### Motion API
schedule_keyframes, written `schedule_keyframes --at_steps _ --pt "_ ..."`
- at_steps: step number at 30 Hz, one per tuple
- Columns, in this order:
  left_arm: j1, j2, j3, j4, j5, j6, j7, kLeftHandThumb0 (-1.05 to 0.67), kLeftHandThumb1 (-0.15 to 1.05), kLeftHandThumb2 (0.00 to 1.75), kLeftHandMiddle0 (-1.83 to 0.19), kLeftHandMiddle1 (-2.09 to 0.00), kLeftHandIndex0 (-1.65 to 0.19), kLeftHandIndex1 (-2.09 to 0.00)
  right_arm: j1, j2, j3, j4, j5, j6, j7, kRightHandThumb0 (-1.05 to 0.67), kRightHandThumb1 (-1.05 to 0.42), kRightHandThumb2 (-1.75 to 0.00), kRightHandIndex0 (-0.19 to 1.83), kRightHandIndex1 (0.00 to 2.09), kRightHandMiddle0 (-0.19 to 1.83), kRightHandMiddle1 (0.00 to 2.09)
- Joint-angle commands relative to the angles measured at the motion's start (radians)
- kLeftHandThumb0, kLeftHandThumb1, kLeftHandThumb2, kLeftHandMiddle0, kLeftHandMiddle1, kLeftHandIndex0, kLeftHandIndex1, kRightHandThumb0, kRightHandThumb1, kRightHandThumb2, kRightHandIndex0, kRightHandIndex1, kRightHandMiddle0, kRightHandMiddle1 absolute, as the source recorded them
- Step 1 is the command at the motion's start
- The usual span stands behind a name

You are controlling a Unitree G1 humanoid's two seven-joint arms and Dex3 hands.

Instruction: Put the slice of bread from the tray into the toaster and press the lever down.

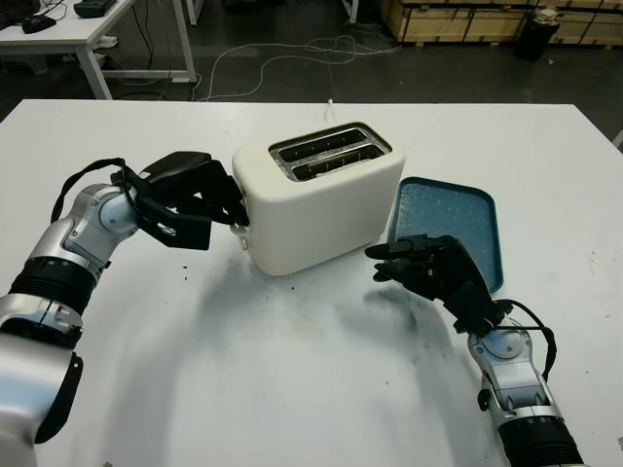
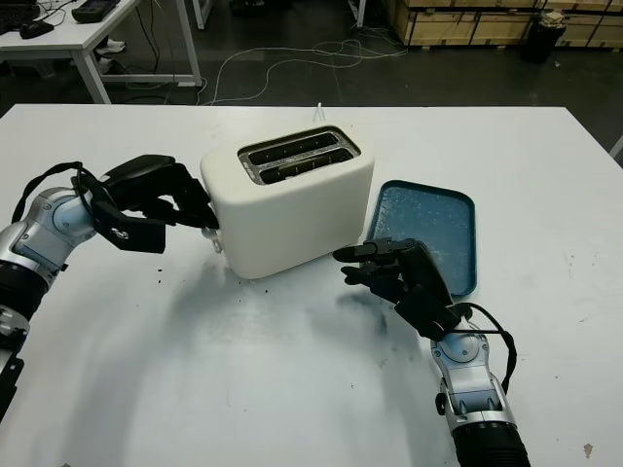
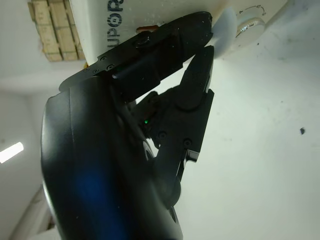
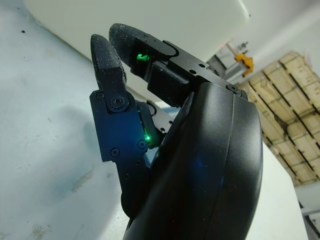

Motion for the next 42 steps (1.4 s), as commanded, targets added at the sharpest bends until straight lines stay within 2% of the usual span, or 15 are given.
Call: schedule_keyframes --at_steps 1,9,13,17,20,25,32,42 --pt "0.099 -0.073 -0.066 0.022 0.048 0.013 -0.039 -0.20 0.92 0.01 -1.07 -0.43 -1.18 -0.02 0.003 -0.005 -0.007 0.009 0.014 -0.023 0.008 -0.47 -0.89 0.00 1.16 0.46 1.18 0.00" --pt "0.163 -0.098 -0.051 -0.071 -0.022 0.054 -0.026 -0.16 0.91 0.00 -1.07 -0.53 -1.18 -0.01 0.001 -0.002 -0.009 0.020 0.024 -0.033 0.011 -0.46 -0.89 0.00 1.17 0.44 1.18 0.00" --pt "0.236 -0.149 -0.053 -0.125 -0.014 0.124 0.054 -0.18 0.92 0.07 -0.96 -0.56 -1.11 0.00 0.002 -0.005 -0.012 0.026 0.025 -0.046 0.013 -0.46 -0.89 0.00 1.17 0.44 1.18 0.00" --pt "0.283 -0.211 -0.085 -0.069 0.022 0.129 0.163 -0.17 0.92 0.11 -0.98 -0.55 -1.11 -0.01 0.004 -0.005 -0.016 0.023 0.030 -0.037 0.015 -0.46 -0.89 0.00 1.17 0.44 1.18 0.00" --pt "0.301 -0.263 -0.118 0.007 0.055 0.167 0.239 -0.14 0.92 0.11 -0.96 -0.54 -1.08 0.00 0.005 -0.007 -0.018 0.019 0.032 -0.031 0.017 -0.47 -0.89 0.00 1.18 0.44 1.18 0.00" --pt "0.297 -0.305 -0.163 0.127 0.096 0.119 0.324 -0.17 0.92 0.13 -0.99 -0.55 -1.13 -0.03 0.008 -0.011 -0.016 0.010 0.023 -0.022 0.015 -0.48 -0.89 0.00 1.17 0.45 1.18 0.00" --pt "0.279 -0.301 -0.160 0.112 0.077 0.154 0.318 -0.15 0.92 0.14 -0.95 -0.53 -1.07 0.00 0.006 -0.010 -0.014 0.016 0.023 -0.033 0.015 -0.48 -0.89 0.00 1.17 0.46 1.18 0.00" --pt "0.271 -0.281 -0.152 0.099 0.072 0.133 0.322 -0.11 0.92 0.10 -0.98 -0.50 -1.07 0.00 0.001 -0.009 -0.013 0.020 0.020 -0.037 0.014 -0.47 -0.89 0.00 1.17 0.46 1.19 0.00"
